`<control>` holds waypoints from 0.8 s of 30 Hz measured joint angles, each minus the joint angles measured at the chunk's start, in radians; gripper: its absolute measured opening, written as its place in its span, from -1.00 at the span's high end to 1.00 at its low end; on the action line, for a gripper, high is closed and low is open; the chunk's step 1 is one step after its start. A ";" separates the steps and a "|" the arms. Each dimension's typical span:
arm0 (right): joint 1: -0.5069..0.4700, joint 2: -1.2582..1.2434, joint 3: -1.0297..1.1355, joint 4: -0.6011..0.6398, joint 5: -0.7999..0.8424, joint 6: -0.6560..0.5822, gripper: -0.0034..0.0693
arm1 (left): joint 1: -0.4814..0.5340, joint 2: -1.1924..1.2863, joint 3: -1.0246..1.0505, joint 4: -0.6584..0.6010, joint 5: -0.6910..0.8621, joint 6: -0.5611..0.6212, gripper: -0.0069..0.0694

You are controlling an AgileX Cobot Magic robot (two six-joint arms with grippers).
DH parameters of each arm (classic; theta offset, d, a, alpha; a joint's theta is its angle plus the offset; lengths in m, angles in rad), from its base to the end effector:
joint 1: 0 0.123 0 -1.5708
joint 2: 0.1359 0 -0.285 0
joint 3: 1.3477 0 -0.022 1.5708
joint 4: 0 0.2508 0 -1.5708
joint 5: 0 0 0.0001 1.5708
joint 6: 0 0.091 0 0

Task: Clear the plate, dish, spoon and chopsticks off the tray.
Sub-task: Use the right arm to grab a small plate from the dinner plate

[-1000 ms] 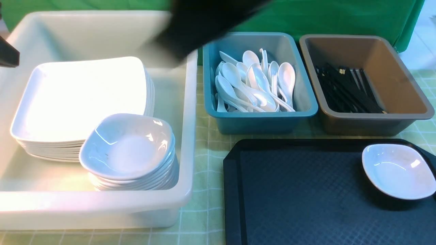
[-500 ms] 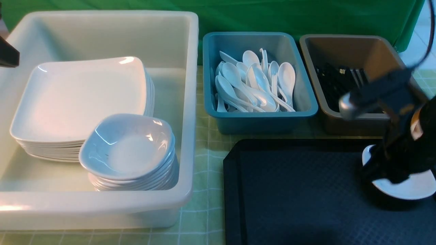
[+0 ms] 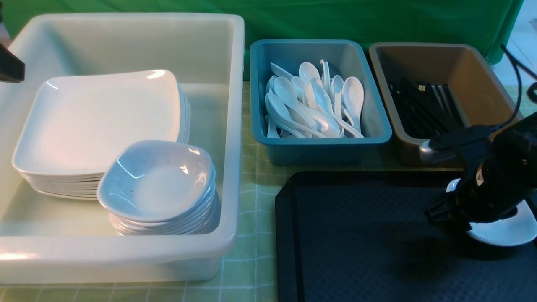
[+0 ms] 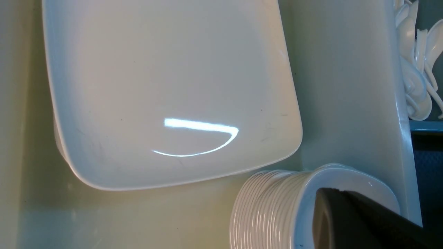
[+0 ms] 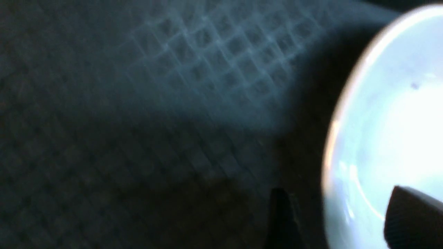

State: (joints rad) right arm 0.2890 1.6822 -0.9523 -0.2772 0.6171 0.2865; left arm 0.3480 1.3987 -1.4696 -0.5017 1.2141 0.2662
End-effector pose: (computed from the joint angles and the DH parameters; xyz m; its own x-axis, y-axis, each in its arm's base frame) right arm 0.3038 0.0753 0.1816 -0.9191 -0.2131 -0.3315 -0.1789 0.9751 -0.1307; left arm 0.2743 0.0559 0.4002 -0.8002 -0.2173 -0.5590 -0.0179 0.9403 -0.3399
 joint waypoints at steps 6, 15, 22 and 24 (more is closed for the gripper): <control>0.000 0.053 0.000 -0.026 -0.025 -0.008 -0.13 | 0.000 0.000 0.000 0.000 0.000 0.000 0.84; -0.002 0.089 -0.001 -0.099 -0.039 -0.001 -0.04 | 0.000 0.000 0.000 0.000 0.000 0.000 0.84; -0.002 0.075 -0.007 -0.127 0.026 -0.007 0.54 | 0.000 0.001 0.000 0.000 0.000 0.000 0.84; -0.002 0.060 -0.007 -0.112 0.059 -0.030 0.56 | 0.000 0.001 0.000 0.000 0.000 0.000 0.84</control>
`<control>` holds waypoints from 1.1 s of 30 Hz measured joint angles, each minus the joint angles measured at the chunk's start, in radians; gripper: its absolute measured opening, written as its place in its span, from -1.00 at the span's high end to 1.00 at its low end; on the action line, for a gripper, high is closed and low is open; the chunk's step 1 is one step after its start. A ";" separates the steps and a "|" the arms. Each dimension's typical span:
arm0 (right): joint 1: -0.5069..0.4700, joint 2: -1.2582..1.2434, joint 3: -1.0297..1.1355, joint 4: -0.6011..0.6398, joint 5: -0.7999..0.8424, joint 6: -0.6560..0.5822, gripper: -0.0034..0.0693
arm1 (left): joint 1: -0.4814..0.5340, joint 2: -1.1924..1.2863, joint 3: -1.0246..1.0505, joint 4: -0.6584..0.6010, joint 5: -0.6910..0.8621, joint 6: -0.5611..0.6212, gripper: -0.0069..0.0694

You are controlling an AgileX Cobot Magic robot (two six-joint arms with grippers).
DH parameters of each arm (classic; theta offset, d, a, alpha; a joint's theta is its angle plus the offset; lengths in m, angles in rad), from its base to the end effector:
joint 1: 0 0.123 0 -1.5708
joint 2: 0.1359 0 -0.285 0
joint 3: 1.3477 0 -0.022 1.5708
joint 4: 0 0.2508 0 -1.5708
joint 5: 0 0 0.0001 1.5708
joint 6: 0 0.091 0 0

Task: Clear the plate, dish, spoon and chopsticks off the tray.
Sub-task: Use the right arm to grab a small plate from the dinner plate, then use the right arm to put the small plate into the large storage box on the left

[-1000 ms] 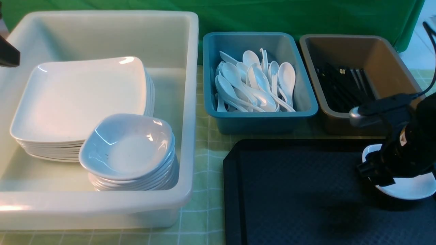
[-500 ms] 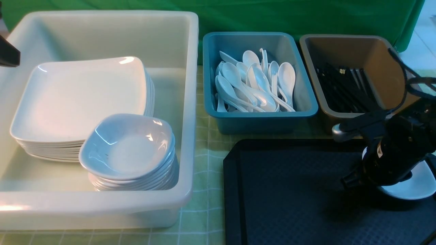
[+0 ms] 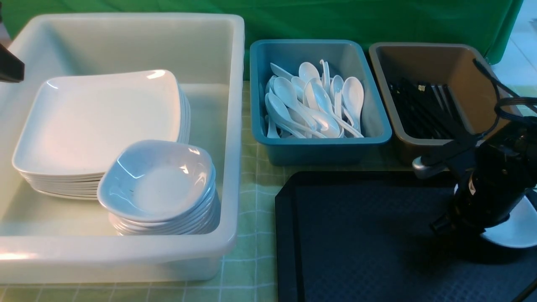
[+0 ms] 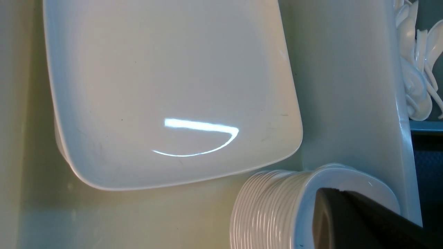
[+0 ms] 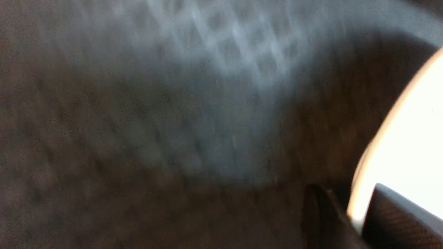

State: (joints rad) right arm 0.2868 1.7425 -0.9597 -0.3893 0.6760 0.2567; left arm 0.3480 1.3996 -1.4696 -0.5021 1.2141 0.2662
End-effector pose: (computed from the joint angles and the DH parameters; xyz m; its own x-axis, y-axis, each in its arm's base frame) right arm 0.3069 0.0679 0.1648 -0.9193 -0.3248 -0.2220 -0.2705 0.9316 -0.2430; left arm 0.2746 0.0559 0.3999 -0.8006 -0.2176 -0.5582 -0.0181 0.9401 -0.3405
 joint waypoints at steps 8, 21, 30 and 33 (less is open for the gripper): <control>0.074 -0.311 -0.007 0.269 0.255 -0.149 0.85 | 0.000 0.000 0.000 -0.004 0.000 0.000 0.84; 0.691 -0.325 -0.417 0.361 0.149 -0.089 0.85 | 0.000 0.000 0.000 -0.051 0.000 -0.001 0.84; 0.835 0.097 -0.841 0.172 0.218 -0.160 0.85 | 0.000 0.000 0.000 -0.051 0.000 -0.001 0.84; 0.853 0.193 -0.936 0.133 0.254 -0.198 0.85 | 0.000 0.000 0.000 -0.051 0.000 -0.001 0.84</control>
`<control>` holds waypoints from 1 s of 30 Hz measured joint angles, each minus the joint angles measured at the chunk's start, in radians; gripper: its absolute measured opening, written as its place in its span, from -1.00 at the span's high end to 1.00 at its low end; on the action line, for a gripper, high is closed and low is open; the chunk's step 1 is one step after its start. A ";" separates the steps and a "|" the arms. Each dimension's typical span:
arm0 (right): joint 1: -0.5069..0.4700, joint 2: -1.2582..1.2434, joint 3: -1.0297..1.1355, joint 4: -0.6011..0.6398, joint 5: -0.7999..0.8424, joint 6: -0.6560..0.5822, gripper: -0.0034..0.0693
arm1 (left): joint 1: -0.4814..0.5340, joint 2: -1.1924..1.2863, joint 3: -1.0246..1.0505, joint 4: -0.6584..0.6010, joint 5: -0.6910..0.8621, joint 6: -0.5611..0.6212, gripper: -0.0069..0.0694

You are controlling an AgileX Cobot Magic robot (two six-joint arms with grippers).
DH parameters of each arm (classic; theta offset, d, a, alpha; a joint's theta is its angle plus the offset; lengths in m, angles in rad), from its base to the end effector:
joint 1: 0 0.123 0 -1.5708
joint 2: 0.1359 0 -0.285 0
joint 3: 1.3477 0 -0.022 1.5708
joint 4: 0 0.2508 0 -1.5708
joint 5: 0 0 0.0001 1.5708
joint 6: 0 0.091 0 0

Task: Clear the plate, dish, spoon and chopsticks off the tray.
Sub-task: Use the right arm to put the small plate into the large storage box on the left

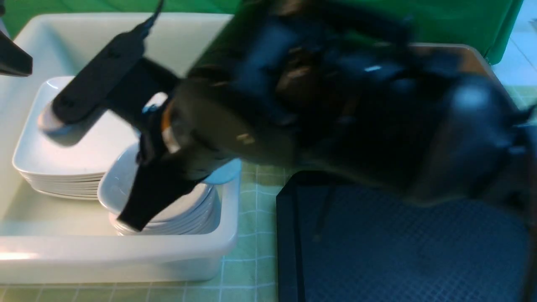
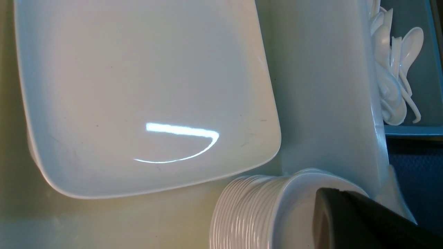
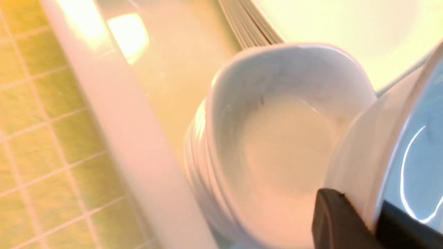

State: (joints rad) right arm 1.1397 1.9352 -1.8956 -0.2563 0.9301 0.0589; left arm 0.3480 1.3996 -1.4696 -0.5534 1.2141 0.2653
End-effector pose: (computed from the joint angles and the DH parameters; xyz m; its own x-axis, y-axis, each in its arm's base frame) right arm 0.2023 0.3955 0.3390 -0.2366 -0.7401 -0.6296 -0.8614 0.4595 -0.2165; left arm 0.2756 0.0523 0.4021 -0.7928 -0.2387 -0.5608 -0.0051 0.9227 -0.3856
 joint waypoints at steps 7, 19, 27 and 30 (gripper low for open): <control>0.016 0.126 -0.156 -0.027 0.084 0.108 0.85 | 0.000 0.000 0.000 0.000 0.000 0.001 0.84; 0.016 0.194 -0.214 -0.020 0.058 0.303 0.40 | 0.000 0.000 0.000 -0.001 0.000 0.001 0.84; 0.016 0.197 -0.306 -0.012 0.118 0.316 -0.10 | 0.000 0.000 0.000 -0.001 0.000 0.001 0.84; 0.016 0.197 -0.398 -0.012 0.214 0.293 -0.10 | 0.000 0.000 0.000 -0.001 0.000 0.001 0.84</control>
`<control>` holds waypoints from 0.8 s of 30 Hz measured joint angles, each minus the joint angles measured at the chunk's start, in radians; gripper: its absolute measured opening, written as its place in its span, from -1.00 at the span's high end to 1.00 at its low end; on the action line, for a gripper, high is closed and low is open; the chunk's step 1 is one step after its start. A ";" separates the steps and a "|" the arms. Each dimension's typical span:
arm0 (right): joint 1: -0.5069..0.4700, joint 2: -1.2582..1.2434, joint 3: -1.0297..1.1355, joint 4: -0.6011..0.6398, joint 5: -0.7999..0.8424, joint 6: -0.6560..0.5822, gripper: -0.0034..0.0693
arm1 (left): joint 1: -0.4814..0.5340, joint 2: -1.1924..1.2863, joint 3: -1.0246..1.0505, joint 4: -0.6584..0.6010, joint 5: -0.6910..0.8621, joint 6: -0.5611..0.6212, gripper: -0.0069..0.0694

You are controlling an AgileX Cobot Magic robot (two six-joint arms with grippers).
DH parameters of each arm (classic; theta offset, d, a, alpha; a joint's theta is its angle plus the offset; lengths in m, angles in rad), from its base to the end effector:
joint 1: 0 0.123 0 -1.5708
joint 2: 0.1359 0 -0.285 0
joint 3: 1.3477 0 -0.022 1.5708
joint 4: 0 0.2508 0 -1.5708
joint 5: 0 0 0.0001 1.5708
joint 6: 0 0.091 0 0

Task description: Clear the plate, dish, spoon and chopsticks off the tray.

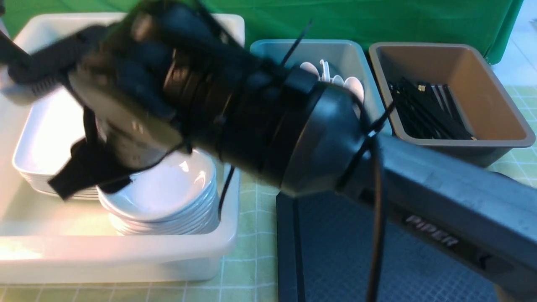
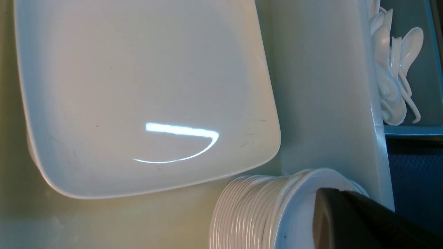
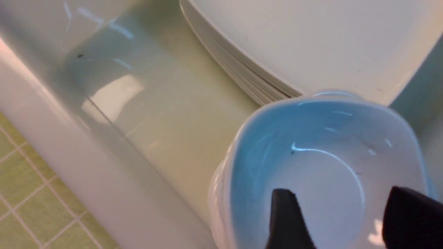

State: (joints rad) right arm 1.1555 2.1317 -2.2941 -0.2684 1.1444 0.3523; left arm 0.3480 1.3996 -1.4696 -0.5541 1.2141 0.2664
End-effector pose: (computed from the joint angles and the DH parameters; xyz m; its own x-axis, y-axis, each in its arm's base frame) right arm 0.2124 0.4272 0.3567 -0.4979 -0.5597 -0.6624 -0.7288 0.6841 -0.0303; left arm 0.2756 0.0522 0.4021 -0.7927 -0.2380 -0.5613 -0.0040 0.9227 -0.3855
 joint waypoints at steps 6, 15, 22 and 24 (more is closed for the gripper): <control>0.000 -0.050 -0.132 0.000 0.062 -0.160 0.30 | 0.000 0.000 0.000 0.000 0.000 -0.001 0.84; 0.000 -0.391 -0.032 -0.004 0.069 -0.334 0.88 | 0.000 0.000 0.000 0.023 0.000 -0.001 0.84; 0.000 -0.894 0.330 -0.010 0.069 -0.352 0.87 | 0.000 0.000 0.000 0.023 0.000 -0.001 0.84; 0.000 -1.001 0.431 -0.010 0.066 -0.347 0.87 | 0.000 0.000 0.000 0.023 0.000 -0.001 0.84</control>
State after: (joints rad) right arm 1.1555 1.1310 -1.8632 -0.2781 1.2100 0.0057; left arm 0.3480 1.3996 -1.4696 -0.5308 1.2141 0.2654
